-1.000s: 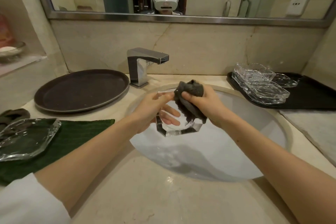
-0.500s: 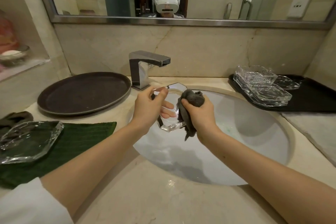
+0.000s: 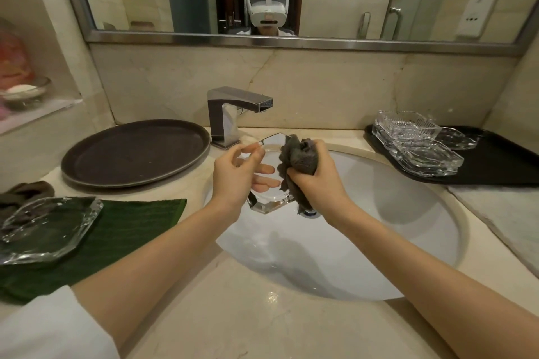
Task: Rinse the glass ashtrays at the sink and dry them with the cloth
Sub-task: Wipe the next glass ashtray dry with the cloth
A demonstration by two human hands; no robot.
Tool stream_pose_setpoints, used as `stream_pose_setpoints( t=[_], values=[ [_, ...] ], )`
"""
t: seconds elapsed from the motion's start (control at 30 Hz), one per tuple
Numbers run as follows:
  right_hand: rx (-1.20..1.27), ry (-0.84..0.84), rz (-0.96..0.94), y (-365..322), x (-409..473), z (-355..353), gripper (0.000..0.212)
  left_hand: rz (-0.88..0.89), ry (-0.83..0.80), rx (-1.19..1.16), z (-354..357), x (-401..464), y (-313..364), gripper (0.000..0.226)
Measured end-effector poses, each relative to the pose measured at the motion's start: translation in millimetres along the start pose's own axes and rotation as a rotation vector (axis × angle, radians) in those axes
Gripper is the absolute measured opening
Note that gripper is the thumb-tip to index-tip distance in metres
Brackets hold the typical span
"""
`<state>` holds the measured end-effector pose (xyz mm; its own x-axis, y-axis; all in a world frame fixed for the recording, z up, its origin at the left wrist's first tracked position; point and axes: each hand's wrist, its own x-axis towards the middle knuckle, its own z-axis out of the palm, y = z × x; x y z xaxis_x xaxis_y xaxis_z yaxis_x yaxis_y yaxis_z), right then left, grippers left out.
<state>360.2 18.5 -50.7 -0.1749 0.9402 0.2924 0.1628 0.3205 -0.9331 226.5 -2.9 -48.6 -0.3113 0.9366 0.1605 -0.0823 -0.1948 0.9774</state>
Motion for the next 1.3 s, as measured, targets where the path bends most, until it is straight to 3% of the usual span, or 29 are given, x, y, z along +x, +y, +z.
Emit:
stream_pose_setpoints(
  t=[0.1, 0.17, 0.27, 0.53, 0.63, 0.73, 0.9, 1.1, 1.2, 1.23, 1.3],
  values=[
    [-0.498, 0.145, -0.261, 4.9, 1.3, -0.9, 0.041, -0.023, -0.015, -0.040, 1.4, -0.2, 3.3, 0.006],
    [-0.698, 0.122, -0.412, 8.5, -3.6, 1.1, 0.059, -0.046, -0.034, -0.071, 3.0, -1.0, 5.1, 0.004],
    [-0.861, 0.024, -0.451, 13.1, -14.9, 9.9, 0.070, -0.047, 0.019, -0.070, 4.2, 0.8, -0.2, 0.006],
    [-0.915, -0.358, -0.573, 5.2, -21.9, 13.8, 0.067, 0.000, 0.037, 0.025, -0.6, 2.8, -8.9, 0.011],
    [-1.076, -0.308, -0.641, 4.3, -11.0, 1.0, 0.054, -0.014, 0.030, 0.023, 0.9, 4.3, -5.1, 0.010],
    [-1.160, -0.237, -0.590, -2.9, -10.2, 4.2, 0.065, 0.016, 0.021, -0.016, 2.2, 6.1, 0.0, 0.007],
    [-0.942, -0.427, -0.706, -5.6, -15.4, 9.5, 0.060, 0.058, 0.073, 0.066, -4.1, 10.5, -2.7, 0.010],
    [-1.054, -0.215, -0.906, 9.2, -3.2, -11.9, 0.022, 0.017, 0.086, 0.019, -2.0, 7.8, -0.3, 0.021],
    [-1.056, 0.052, -0.993, 12.4, 10.6, -19.7, 0.022, -0.021, 0.039, -0.042, -0.2, 8.1, 1.7, 0.022],
    [-0.942, 0.145, -0.915, 11.4, 11.5, -21.1, 0.022, -0.028, 0.022, -0.053, -0.3, 8.3, 2.4, 0.022],
    [-0.520, 0.281, -0.526, 3.9, 9.0, -23.0, 0.024, -0.044, -0.013, -0.107, -0.1, 7.4, 4.8, 0.019]
  ],
)
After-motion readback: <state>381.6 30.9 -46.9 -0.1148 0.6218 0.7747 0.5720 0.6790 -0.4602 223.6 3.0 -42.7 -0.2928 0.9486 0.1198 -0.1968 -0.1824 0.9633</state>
